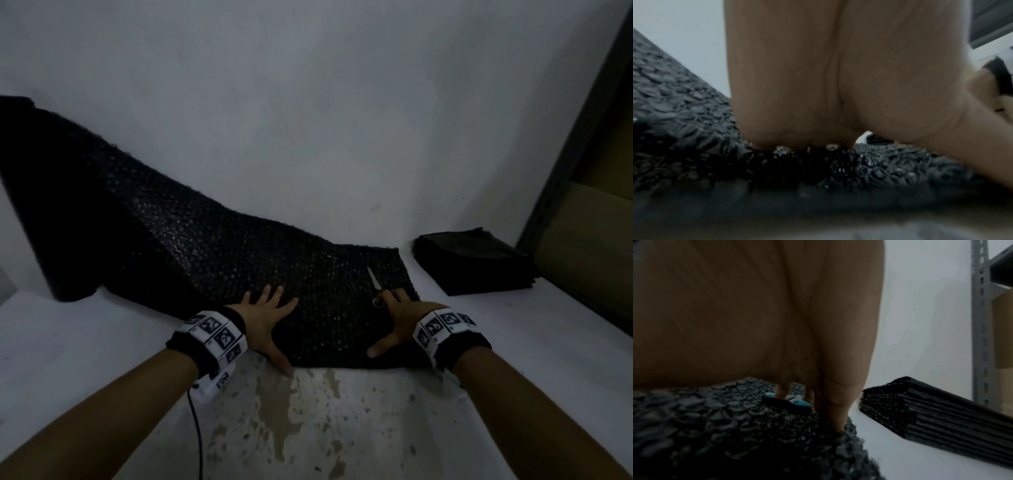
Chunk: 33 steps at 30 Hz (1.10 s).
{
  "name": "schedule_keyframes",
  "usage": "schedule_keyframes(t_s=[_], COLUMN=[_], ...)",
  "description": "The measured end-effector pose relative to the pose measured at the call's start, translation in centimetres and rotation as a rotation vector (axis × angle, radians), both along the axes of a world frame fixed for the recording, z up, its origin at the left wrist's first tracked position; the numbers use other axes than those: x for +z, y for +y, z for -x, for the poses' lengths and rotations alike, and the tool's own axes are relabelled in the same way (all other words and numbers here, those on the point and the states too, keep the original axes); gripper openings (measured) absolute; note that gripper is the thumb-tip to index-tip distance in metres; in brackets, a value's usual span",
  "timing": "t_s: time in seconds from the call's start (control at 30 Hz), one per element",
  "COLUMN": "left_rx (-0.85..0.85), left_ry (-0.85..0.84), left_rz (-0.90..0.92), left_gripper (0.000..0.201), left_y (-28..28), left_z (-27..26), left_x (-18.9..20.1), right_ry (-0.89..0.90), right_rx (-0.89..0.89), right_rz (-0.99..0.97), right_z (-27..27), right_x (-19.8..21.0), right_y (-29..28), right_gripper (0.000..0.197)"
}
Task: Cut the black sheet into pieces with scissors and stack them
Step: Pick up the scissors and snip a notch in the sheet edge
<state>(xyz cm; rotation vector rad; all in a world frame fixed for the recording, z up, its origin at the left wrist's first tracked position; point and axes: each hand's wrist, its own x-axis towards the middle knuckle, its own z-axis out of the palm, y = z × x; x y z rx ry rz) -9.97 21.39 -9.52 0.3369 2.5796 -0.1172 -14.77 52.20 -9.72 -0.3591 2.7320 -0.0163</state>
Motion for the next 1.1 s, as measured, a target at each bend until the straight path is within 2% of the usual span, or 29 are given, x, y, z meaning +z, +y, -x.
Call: schedule_keyframes(t_s=[0.1, 0.2, 0.3, 0.4, 0.47, 0.67, 0.9, 1.0, 1.1], left_rx=[0.067, 0.120, 0.041, -0.087, -0.113, -0.071, -0.086, -0.089, -0.096], left_ry=[-0.034, -0.049, 0.014, 0.044, 0.034, 0.011, 0.020, 0.033, 0.037], left_rz=[-0.074, -0.167, -0.164, -0.244, -0.296, -0.227, -0.212, -0.208, -0.205], left_gripper=[0.121, 0.110, 0.091, 0.076, 0.067, 0.072, 0.076, 0.076, 0.074], left_y=[0.5, 0.9, 1.7, 3.4, 4.5, 5.8, 6.0, 5.9, 6.1], left_z=[0.3, 0.8, 1.1, 1.4, 1.7, 2.6, 2.5, 2.2, 1.9], left_x=[-0.2, 0.5, 1.3, 1.9, 1.8, 1.2, 1.4, 1.3, 1.3], right_ry=[-0.011, 0.008, 0.088, 0.155, 0.195, 0.220, 0.363, 0.447, 0.420], right_rx=[-0.052, -0.100, -0.034, 0.002, -0.016, -0.049, -0.099, -0.136, -0.133], right_rz=[0.067, 0.143, 0.165, 0.160, 0.158, 0.177, 0.104, 0.048, -0.024], right_z=[0.7, 1.6, 2.2, 2.4, 2.6, 3.2, 3.4, 3.2, 3.3], right_x=[0.1, -0.2, -0.5, -0.9, -1.2, -1.0, -1.2, -1.5, -1.5], right_y=[-0.2, 0.0, 0.4, 0.5, 0.5, 0.5, -0.3, -0.5, -0.9], right_gripper=[0.106, 0.071, 0.036, 0.022, 0.015, 0.023, 0.015, 0.029, 0.027])
